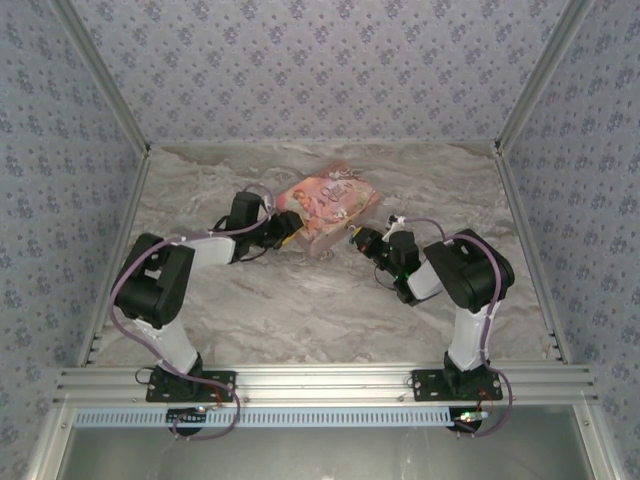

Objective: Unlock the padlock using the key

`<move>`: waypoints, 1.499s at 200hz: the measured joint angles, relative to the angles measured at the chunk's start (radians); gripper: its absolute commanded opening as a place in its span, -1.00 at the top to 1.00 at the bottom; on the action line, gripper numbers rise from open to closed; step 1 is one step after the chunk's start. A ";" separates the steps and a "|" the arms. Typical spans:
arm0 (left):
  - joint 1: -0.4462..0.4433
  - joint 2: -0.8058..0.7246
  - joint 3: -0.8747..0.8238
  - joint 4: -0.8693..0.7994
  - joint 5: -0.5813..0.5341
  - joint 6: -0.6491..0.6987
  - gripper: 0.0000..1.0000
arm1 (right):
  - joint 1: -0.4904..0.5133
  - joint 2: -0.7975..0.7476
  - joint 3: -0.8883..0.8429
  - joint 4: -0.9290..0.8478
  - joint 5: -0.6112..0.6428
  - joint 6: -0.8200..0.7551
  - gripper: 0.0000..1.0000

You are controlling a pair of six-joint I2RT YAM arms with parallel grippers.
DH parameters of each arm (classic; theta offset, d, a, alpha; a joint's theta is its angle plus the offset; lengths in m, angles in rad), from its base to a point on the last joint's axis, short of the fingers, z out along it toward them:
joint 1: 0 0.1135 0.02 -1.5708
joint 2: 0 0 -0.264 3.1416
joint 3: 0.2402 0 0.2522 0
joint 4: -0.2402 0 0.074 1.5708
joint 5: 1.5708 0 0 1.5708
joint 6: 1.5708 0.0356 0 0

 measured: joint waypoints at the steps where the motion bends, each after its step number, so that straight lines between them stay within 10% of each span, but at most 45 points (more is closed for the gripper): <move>1: -0.001 -0.001 -0.001 0.000 -0.001 0.000 -0.04 | 0.000 0.000 0.000 0.001 0.000 0.001 1.00; 232: -0.105 -0.096 -0.088 -0.018 -0.101 -0.066 -0.16 | -0.062 0.042 0.073 0.028 0.037 0.075 1.00; 300: -0.080 -0.139 -0.107 -0.066 -0.097 -0.057 -0.11 | -0.092 0.041 0.071 0.021 -0.164 -0.077 -0.21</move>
